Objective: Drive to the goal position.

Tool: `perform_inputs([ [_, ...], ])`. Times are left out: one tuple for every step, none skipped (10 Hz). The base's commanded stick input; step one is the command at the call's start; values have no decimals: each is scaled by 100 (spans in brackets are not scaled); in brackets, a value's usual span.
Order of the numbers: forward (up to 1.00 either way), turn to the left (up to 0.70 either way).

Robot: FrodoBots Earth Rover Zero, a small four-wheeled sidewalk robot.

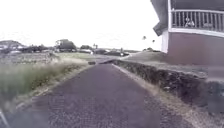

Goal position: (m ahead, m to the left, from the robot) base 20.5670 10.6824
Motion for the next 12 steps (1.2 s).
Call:
perform_inputs([
  [70,0],
  [70,0],
  [70,0],
  [70,0],
  [70,0],
  [70,0],
  [70,0],
  [70,0],
  [70,0],
  [70,0],
  [70,0],
  [70,0],
])
